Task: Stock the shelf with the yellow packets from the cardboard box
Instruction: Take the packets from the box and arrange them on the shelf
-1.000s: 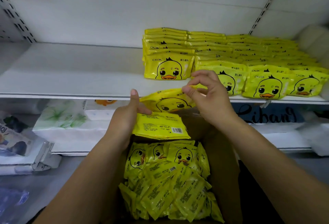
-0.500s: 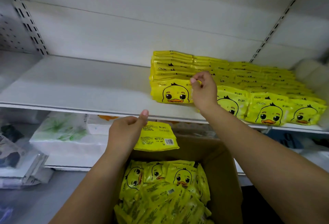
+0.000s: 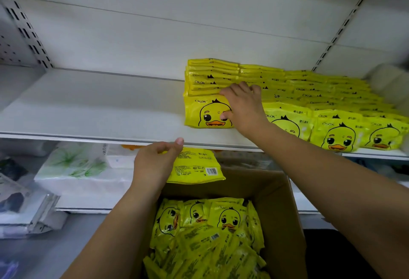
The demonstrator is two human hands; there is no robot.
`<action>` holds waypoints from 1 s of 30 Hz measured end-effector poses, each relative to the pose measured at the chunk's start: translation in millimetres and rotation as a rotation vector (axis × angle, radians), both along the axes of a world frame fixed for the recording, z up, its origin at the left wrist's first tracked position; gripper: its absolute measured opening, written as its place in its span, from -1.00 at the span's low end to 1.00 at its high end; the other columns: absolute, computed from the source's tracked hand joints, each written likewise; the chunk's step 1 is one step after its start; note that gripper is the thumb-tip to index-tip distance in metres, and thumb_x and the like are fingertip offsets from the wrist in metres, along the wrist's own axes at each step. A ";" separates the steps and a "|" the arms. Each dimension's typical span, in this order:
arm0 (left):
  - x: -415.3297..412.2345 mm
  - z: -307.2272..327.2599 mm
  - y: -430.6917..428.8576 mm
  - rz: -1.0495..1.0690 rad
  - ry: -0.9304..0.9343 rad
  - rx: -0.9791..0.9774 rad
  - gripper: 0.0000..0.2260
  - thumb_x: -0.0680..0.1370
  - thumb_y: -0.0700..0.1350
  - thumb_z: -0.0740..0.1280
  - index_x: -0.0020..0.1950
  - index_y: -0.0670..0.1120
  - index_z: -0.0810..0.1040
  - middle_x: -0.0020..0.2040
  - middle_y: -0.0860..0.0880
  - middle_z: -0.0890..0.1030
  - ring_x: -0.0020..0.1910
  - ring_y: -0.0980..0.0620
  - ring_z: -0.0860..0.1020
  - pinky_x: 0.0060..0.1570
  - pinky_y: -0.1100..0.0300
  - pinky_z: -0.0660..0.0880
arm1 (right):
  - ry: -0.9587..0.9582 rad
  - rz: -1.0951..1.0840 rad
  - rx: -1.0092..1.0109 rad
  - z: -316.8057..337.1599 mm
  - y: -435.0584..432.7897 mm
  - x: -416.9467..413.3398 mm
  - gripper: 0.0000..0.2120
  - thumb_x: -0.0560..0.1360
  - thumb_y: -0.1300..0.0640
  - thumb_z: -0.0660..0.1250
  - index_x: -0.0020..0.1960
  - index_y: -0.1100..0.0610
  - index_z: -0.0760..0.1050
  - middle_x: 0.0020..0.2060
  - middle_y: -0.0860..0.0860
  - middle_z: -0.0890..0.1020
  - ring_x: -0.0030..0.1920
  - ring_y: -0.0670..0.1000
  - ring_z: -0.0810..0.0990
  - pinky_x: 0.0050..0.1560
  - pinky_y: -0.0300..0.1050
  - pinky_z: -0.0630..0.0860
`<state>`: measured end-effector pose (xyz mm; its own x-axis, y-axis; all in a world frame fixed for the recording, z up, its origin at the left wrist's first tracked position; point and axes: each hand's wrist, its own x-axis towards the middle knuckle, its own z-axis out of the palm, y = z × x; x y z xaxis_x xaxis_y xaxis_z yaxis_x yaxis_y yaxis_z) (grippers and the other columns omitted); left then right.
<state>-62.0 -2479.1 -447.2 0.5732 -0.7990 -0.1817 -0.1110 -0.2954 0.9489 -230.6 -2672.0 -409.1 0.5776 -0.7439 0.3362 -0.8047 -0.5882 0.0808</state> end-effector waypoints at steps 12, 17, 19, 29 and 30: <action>-4.3 14.2 26.0 -0.101 0.180 -0.188 -0.72 0.45 0.18 0.47 -0.03 0.00 0.74 -0.01 0.07 0.75 0.10 0.08 0.67 0.19 0.08 0.54 | -0.843 -0.186 0.790 -13.1 129.2 -36.6 -0.66 0.58 -0.16 0.31 0.15 0.09 0.58 0.03 -0.08 0.66 0.06 -0.12 0.59 0.03 -0.32 0.46; -18.6 2.4 30.5 -0.178 0.174 -0.152 -0.71 0.58 0.11 0.44 0.28 0.12 0.56 -0.12 -0.13 0.70 -0.15 -0.16 0.67 -0.04 0.01 0.62 | -1.272 -0.286 1.131 -22.3 152.3 -60.5 -0.75 0.61 -0.04 0.32 0.06 0.12 0.65 -0.03 0.05 0.75 0.06 0.10 0.71 0.26 0.20 0.55; -22.9 1.5 28.8 -0.118 0.268 -0.160 -0.78 0.65 0.01 0.36 0.25 -0.05 0.58 -0.04 -0.10 0.75 -0.05 -0.09 0.73 0.06 -0.08 0.65 | -1.336 -0.303 1.099 -20.6 154.0 -65.0 -0.80 0.60 0.01 0.33 0.03 0.12 0.65 -0.05 0.07 0.74 0.04 0.11 0.71 0.25 0.22 0.56; -30.8 14.0 10.1 0.023 0.647 -0.315 -0.79 0.70 -0.14 0.22 -0.08 -0.14 0.56 0.03 -0.09 0.75 -0.05 -0.02 0.72 -0.06 0.07 0.68 | -1.493 -0.134 1.276 -16.8 140.5 -68.3 -0.84 0.53 0.05 0.33 -0.13 0.14 0.50 0.01 0.17 0.66 0.03 0.16 0.64 0.05 0.17 0.55; -29.2 14.7 9.2 0.021 0.657 -0.320 -0.78 0.70 -0.13 0.22 -0.08 -0.15 0.56 0.06 -0.11 0.74 -0.03 -0.03 0.72 -0.02 0.05 0.68 | -1.472 -0.128 1.246 -16.3 138.6 -67.7 -0.84 0.55 0.07 0.32 -0.14 0.14 0.50 -0.03 0.14 0.67 -0.01 0.12 0.65 0.01 0.10 0.54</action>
<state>-91.2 -2469.9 -432.5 0.4420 -0.8606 -0.2529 0.5139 0.0119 0.8578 -298.4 -2533.4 -425.5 0.3100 -0.9203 -0.2385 0.1243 0.2879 -0.9496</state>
